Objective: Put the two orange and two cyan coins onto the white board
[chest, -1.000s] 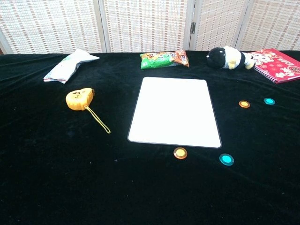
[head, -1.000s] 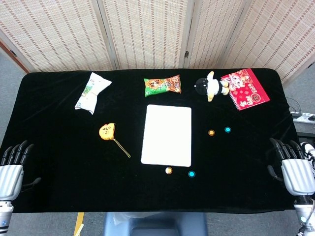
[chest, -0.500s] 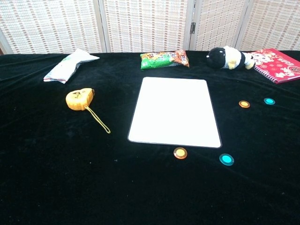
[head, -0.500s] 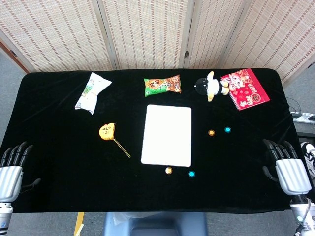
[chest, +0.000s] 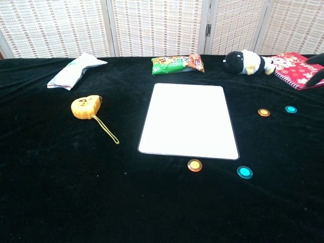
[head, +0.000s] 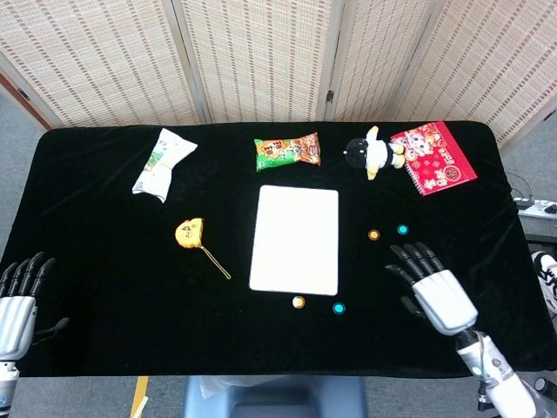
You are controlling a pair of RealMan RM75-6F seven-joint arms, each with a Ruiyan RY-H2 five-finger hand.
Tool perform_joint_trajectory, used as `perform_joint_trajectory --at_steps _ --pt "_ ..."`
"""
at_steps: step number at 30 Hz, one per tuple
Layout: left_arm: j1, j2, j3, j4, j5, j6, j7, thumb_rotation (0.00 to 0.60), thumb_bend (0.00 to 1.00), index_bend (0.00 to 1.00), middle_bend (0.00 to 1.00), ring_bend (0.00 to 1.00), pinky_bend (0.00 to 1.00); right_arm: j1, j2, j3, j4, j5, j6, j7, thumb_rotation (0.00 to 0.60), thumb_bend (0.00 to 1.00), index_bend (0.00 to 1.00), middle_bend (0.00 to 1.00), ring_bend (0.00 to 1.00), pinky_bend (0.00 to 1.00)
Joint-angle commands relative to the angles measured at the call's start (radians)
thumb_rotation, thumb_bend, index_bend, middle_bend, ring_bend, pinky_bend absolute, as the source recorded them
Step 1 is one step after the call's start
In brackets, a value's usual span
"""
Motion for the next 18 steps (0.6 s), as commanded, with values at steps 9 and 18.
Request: perform_joint_trajectory --at_steps 9,18 --pt "0.007 0.021 0.004 -0.016 0.001 0.003 -0.008 0.600 0.07 0.00 0.00 0.06 0.00 0.253 -0.161 0.044 -0.076 0.021 -0.334 -0.185 0.600 0.30 0.25 0.00 0.00 0.00" --pt "0.015 0.033 0.009 -0.024 -0.005 -0.001 -0.018 0.600 0.07 0.00 0.00 0.06 0.00 0.343 -0.285 0.064 0.027 0.115 -0.442 -0.239 0.600 0.30 0.32 0.00 0.00 0.00"
